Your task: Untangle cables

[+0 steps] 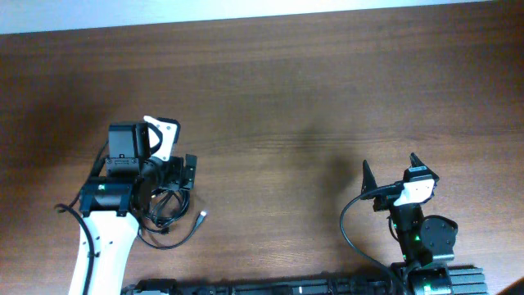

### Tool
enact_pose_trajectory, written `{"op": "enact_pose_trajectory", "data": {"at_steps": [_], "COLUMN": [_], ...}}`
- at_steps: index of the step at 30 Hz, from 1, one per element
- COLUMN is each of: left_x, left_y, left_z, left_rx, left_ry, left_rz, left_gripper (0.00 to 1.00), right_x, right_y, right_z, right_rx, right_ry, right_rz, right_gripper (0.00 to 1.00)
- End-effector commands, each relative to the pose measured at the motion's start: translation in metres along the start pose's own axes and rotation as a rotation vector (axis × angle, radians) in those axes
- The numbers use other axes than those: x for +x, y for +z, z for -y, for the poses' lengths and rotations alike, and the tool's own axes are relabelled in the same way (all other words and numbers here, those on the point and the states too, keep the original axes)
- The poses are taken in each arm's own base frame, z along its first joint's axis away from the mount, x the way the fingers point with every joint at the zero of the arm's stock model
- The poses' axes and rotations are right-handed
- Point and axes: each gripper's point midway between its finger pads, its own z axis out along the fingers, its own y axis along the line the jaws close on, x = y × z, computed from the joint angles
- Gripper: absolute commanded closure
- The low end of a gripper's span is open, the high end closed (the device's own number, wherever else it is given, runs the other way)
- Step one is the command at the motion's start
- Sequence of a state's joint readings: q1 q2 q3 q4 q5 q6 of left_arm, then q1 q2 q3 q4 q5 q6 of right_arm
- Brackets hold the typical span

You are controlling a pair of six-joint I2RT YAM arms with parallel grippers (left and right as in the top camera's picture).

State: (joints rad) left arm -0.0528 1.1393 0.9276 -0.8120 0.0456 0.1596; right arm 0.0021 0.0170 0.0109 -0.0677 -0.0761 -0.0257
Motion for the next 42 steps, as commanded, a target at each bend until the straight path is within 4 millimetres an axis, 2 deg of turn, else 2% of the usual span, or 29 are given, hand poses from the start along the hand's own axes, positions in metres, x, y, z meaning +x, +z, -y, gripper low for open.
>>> {"op": "enact_pose_trajectory", "data": {"at_steps": [1, 12, 16, 20, 23, 27, 31, 34, 42], "left_x": [0.0, 0.017, 0.035, 0.049, 0.069, 0.084, 0.09, 0.085, 0.085], "left_y": [-0.004, -0.022, -0.018, -0.002, 0.015, 0.025, 0.034, 0.038, 0.038], "left_z": [-0.03, -0.081, -0.078, -0.078, -0.075, -0.073, -0.073, -0.074, -0.074], "left_rx": [-0.167, -0.48, -0.451, -0.427, -0.396, -0.373, -0.362, -0.367, -0.368], "left_ry": [-0.047, 0.012, 0.101, 0.126, 0.152, 0.17, 0.177, 0.173, 0.173], "left_rz": [-0.018, -0.111, -0.218, -0.319, -0.45, -0.542, -0.582, -0.562, -0.563], "left_gripper": [0.01, 0.01, 0.01, 0.01, 0.01, 0.01, 0.01, 0.01, 0.01], "right_x": [0.004, 0.004, 0.004, 0.004, 0.004, 0.004, 0.004, 0.004, 0.004], "right_y": [0.0, 0.0, 0.0, 0.0, 0.0, 0.0, 0.0, 0.0, 0.0], "right_z": [0.002, 0.002, 0.002, 0.002, 0.002, 0.002, 0.002, 0.002, 0.002], "right_rx": [0.012, 0.012, 0.012, 0.012, 0.012, 0.012, 0.012, 0.012, 0.012], "right_ry": [0.005, 0.005, 0.005, 0.005, 0.005, 0.005, 0.005, 0.005, 0.005], "right_rz": [-0.012, -0.012, -0.012, -0.012, -0.012, -0.012, -0.012, -0.012, -0.012], "right_gripper": [0.01, 0.01, 0.01, 0.01, 0.01, 0.01, 0.01, 0.01, 0.01]}}
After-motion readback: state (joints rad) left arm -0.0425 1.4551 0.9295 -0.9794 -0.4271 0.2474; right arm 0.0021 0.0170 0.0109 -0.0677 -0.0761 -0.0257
